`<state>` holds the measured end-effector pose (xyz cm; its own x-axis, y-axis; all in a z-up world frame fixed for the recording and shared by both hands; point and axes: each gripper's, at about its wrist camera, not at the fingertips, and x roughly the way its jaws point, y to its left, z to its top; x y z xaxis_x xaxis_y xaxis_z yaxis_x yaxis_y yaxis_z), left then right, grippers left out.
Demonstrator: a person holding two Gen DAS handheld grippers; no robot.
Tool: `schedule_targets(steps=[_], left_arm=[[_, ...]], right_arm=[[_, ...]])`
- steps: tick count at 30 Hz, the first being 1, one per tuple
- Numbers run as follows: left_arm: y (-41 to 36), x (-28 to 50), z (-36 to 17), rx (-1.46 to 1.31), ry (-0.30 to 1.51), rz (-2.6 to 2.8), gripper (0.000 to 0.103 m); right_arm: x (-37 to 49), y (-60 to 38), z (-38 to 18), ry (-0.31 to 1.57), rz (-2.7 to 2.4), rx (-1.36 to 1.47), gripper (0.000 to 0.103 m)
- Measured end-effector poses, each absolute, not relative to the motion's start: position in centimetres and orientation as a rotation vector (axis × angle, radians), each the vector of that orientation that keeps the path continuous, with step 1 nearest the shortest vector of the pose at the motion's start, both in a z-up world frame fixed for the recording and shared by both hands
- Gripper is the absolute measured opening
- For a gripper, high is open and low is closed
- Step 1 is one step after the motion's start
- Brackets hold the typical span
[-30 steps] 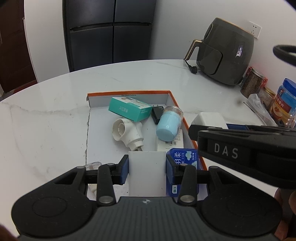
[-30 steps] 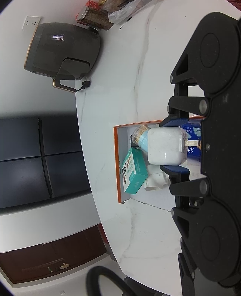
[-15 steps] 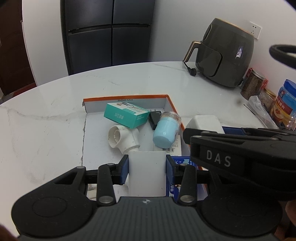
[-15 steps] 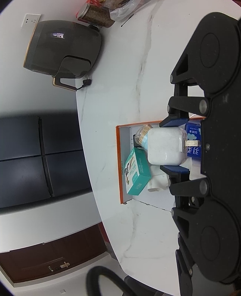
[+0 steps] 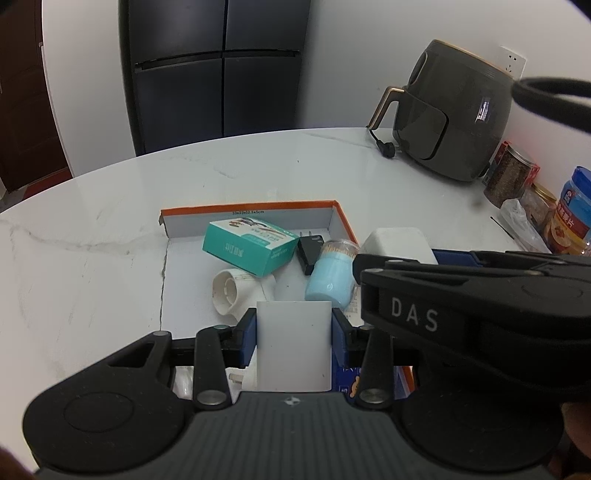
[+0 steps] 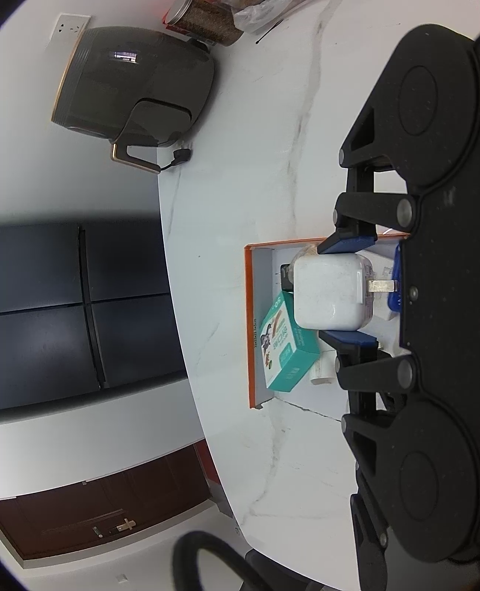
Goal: Organize rigid objects
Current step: 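Lower white charger with left tool while right tool lowers white adapter into box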
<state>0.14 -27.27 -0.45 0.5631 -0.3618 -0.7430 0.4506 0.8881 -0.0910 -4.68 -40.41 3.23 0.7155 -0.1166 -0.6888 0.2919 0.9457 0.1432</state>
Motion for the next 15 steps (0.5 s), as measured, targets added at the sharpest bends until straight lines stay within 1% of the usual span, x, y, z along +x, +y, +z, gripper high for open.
schedule_targets(steps=[15], left_arm=[[-27.6, 1.6, -0.6, 0.106, 0.858, -0.477, 0.041]], right_arm=[[-2.2, -40.8, 3.1, 0.741, -0.212, 0.239, 0.052]])
